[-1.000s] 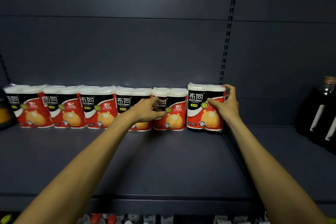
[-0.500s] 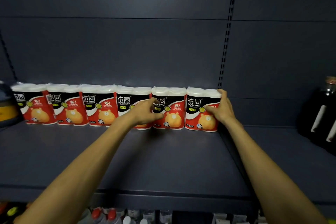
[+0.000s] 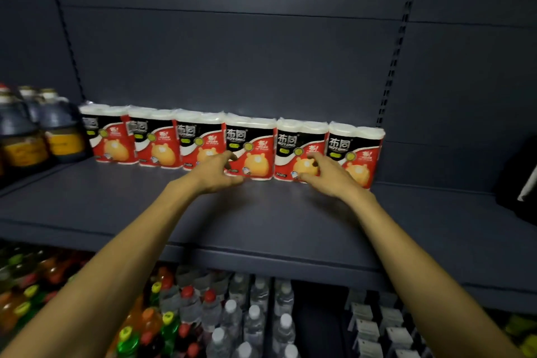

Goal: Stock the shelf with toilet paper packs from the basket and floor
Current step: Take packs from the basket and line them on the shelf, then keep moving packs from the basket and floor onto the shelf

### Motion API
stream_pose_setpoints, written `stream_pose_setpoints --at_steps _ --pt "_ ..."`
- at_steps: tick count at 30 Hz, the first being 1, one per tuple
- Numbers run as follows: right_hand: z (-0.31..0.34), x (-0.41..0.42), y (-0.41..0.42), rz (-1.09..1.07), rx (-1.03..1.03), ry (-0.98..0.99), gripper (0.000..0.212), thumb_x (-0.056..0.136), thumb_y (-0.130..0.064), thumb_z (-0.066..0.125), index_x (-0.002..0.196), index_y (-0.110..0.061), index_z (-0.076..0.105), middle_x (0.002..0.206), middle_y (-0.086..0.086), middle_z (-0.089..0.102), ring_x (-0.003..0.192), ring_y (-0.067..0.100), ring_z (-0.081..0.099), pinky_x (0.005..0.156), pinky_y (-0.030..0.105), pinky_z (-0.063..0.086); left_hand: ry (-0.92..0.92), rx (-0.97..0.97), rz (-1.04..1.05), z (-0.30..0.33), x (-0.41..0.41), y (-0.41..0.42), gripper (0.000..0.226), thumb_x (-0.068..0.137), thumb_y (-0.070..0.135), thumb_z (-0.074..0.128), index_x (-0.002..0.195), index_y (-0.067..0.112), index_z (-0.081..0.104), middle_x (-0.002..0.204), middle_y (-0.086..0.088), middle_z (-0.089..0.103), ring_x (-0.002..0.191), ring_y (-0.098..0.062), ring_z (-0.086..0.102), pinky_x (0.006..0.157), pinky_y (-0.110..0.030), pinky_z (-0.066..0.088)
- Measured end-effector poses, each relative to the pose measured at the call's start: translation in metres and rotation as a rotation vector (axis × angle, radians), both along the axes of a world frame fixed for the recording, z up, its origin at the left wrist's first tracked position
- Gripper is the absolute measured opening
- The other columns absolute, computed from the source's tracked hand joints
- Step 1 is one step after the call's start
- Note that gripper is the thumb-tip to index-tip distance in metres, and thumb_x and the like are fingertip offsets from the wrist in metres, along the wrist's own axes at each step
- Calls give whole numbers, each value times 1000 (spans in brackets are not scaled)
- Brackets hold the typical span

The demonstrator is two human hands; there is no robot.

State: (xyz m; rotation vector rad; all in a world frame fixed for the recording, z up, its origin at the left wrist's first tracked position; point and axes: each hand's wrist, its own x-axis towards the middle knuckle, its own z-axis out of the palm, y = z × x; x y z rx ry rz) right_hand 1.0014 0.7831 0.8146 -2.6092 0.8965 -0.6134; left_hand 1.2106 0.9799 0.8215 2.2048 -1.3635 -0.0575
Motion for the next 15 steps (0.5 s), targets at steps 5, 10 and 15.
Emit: stream_pose_setpoints --at_steps 5,10,15 --pt "-17 73 103 224 -16 87 69 86 -47 62 145 -18 38 145 8 46 131 28 46 103 40 42 3 -8 109 -11 33 113 63 83 36 71 136 10 47 127 -14 60 110 -25 59 90 -31 46" --pt "-34 147 240 492 7 79 61 90 -45 60 142 -19 40 138 6 49 123 24 49 96 34 42 21 -24 325 -40 74 269 59 83 39 71 131 9 51 120 -13 63 104 -27 62 87 -32 47" --pt "-68 213 372 751 56 138 58 92 -47 57 142 -23 40 140 3 47 126 21 46 98 35 43 117 -16 570 -91 95 424 57 84 35 71 131 9 52 120 -11 64 107 -28 61 87 -30 45"
